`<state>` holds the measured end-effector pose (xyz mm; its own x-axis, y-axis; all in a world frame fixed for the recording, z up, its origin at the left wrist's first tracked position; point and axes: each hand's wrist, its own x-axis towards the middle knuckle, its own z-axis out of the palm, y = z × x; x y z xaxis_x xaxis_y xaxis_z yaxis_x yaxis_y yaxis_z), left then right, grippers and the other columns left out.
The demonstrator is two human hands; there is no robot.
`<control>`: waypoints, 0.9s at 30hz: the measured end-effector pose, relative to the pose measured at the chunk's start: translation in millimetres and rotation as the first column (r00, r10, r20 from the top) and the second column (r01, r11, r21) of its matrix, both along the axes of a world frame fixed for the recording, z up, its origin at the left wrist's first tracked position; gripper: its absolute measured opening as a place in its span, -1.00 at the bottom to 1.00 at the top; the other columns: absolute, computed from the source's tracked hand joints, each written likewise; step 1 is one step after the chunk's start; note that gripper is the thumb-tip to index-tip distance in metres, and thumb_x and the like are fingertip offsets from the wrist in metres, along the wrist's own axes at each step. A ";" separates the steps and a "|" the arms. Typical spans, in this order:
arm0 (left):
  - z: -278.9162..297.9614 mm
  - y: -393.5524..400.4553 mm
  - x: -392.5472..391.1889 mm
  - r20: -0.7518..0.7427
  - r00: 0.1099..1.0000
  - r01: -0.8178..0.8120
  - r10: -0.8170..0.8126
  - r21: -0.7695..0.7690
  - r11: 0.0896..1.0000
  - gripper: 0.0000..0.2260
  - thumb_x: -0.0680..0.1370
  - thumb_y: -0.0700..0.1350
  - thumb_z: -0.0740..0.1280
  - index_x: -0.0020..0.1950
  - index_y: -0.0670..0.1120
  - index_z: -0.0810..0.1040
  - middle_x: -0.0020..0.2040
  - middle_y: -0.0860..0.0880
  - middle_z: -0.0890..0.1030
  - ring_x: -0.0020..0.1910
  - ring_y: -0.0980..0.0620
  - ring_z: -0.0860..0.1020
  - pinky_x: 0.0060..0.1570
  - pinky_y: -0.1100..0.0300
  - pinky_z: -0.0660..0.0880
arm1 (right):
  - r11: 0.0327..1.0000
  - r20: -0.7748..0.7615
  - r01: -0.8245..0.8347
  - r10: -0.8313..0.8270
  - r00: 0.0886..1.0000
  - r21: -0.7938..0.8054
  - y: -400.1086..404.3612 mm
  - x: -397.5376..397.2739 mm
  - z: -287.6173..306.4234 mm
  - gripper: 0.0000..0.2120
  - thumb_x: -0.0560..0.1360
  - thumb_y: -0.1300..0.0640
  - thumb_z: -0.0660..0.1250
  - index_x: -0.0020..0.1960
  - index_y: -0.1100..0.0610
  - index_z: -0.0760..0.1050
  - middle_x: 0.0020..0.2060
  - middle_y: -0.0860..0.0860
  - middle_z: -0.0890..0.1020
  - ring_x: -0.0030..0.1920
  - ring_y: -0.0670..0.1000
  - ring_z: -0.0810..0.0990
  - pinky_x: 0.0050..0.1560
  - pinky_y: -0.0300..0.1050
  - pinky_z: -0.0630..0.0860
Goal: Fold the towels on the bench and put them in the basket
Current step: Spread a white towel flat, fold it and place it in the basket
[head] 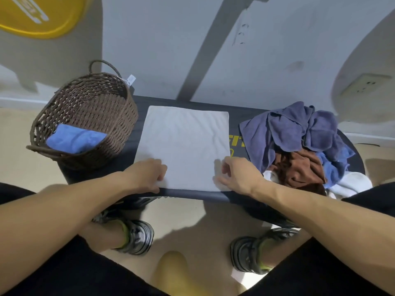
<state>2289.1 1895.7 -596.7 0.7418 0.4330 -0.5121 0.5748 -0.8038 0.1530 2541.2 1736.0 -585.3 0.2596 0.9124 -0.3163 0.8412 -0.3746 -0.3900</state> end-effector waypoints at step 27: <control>-5.2 45.6 -13.5 0.090 0.992 -0.096 0.090 0.064 0.993 -0.67 0.47 0.10 0.39 -0.27 0.02 0.27 -0.27 0.11 0.34 -0.20 -0.01 0.42 -0.22 0.11 0.32 | 0.998 -0.152 -0.063 0.060 0.987 -0.017 41.9 7.3 2.6 -0.68 0.56 -0.15 0.33 -0.14 0.10 0.44 -0.31 -0.10 0.50 -0.23 0.06 0.43 -0.26 -0.16 0.22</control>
<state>2275.5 1941.3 -601.9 0.7374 0.5334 -0.4144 0.6341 -0.7580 0.1527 2548.5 1777.9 -582.7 0.1509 0.9178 -0.3673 0.7949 -0.3335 -0.5068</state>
